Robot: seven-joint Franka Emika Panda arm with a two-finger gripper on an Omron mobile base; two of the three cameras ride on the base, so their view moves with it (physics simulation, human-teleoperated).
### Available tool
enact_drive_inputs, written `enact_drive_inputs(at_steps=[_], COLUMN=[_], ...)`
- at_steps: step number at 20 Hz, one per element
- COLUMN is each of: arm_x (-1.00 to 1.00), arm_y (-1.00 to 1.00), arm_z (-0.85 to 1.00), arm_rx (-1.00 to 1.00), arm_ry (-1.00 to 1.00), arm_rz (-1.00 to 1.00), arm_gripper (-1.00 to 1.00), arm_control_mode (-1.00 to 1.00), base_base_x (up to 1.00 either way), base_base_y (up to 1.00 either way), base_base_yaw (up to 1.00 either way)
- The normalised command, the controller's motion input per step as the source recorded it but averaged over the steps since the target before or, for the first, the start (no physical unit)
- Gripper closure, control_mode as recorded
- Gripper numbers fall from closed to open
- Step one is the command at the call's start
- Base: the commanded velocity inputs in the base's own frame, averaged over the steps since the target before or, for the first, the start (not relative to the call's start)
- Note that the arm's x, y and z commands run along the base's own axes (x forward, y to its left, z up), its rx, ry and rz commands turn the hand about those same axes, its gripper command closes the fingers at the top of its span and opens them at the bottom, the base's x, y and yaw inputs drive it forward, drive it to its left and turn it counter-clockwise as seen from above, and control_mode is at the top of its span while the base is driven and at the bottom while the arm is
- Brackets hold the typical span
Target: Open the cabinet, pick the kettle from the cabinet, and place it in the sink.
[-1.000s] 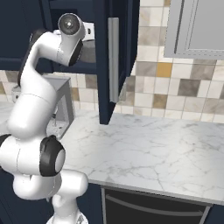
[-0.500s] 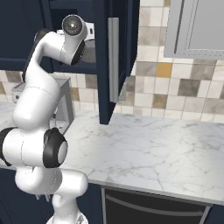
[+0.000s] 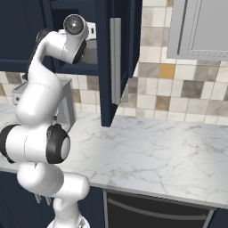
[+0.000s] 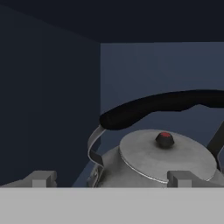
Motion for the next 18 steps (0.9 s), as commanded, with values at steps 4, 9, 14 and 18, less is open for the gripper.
enact_drive_inputs(at_steps=[4, 9, 14, 18], arm_x=[0.17, 0.19, 0.15, 0.02], arm_y=[0.02, 0.02, 0.06, 0.05], arm_z=[-0.02, -0.03, -0.05, -0.11], arm_rx=[0.0, 0.01, 0.02, 0.01], arm_ry=[0.0, 0.0, 0.0, 0.0], arm_rz=[0.0, 0.0, 0.01, 0.02], arm_gripper=[-1.0, -1.0, -1.0, -1.0], arm_control_mode=[-1.0, -1.0, -1.0, -1.0], base_base_x=[0.0, 0.0, 0.0, 0.0], base_base_y=[0.0, 0.0, 0.0, 0.0], base_base_yaw=[0.0, 0.0, 0.0, 0.0])
